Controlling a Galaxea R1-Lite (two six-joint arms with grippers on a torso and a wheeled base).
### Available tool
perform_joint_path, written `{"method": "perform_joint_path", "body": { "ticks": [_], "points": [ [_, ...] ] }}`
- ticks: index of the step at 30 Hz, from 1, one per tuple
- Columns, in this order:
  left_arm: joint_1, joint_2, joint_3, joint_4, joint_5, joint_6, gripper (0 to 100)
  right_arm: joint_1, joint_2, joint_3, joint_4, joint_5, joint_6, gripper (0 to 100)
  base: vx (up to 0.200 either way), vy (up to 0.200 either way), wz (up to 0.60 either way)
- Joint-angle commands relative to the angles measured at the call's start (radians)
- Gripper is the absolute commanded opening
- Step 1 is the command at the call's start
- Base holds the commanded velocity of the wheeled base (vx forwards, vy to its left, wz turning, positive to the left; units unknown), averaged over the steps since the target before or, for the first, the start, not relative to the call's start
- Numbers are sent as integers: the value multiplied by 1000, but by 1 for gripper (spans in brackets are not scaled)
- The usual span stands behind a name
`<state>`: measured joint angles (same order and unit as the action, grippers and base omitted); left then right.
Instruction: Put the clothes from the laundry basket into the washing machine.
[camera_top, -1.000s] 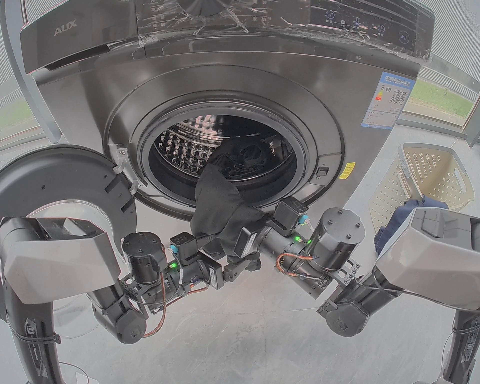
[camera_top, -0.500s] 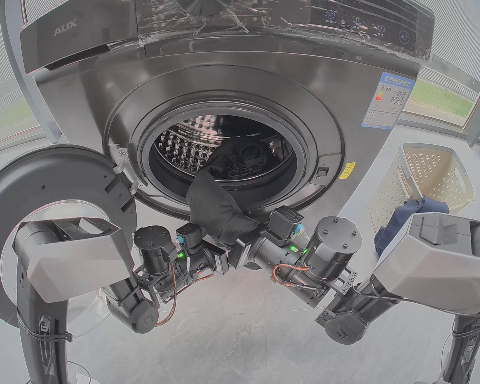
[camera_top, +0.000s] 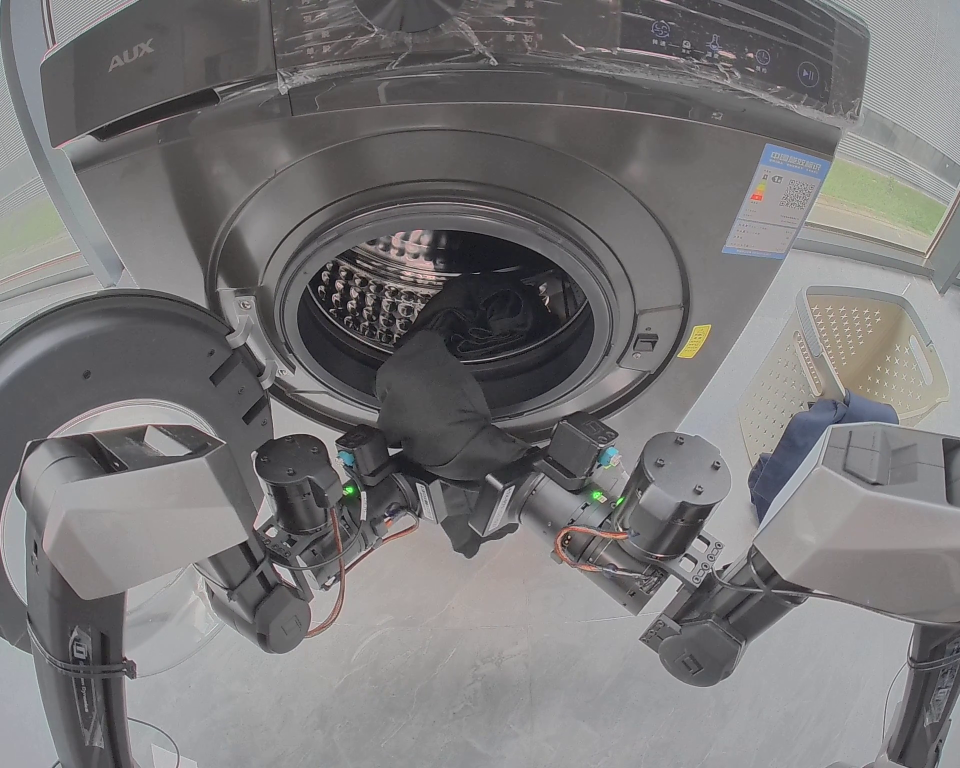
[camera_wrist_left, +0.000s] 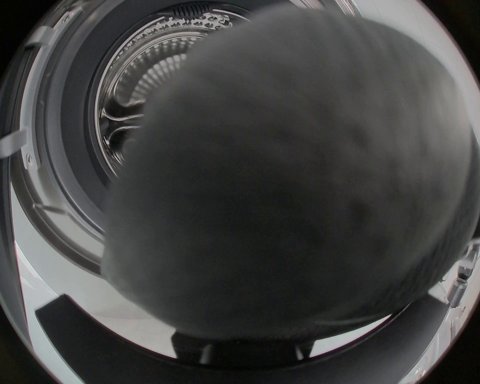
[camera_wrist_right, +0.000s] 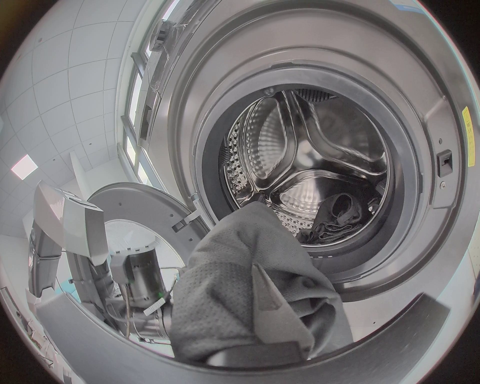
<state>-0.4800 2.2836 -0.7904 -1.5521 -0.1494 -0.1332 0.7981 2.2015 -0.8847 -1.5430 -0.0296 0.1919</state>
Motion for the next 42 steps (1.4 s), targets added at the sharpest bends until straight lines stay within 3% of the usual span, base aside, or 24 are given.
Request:
{"method": "perform_joint_path", "body": {
  "ticks": [1,8,23,24,28,34,36,42],
  "points": [
    [14,-56,16,-2,1,-3,0,-23,-2,10,0,-3,4,0,0,0,0],
    [14,-185,88,0,-7,-45,0,-68,37,12,1,-35,6,0,0,0,0],
    [0,-237,165,0,-10,-43,0,-56,47,12,0,-27,1,0,0,0,0],
    [-2,-240,165,0,-9,-43,0,-54,41,12,0,-27,4,100,0,0,0],
    [-5,-276,209,0,-12,-40,0,-53,-31,78,1,-15,3,100,0,0,0],
    [-5,-355,376,0,-12,-39,0,-54,-189,423,1,135,-72,100,0,0,0],
    [-5,-378,413,0,-12,-37,0,-53,-229,503,1,166,-91,100,0,0,0],
    [-3,-428,461,0,-24,-36,0,-68,-286,593,1,168,-100,100,0,0,0]
  ]
}}
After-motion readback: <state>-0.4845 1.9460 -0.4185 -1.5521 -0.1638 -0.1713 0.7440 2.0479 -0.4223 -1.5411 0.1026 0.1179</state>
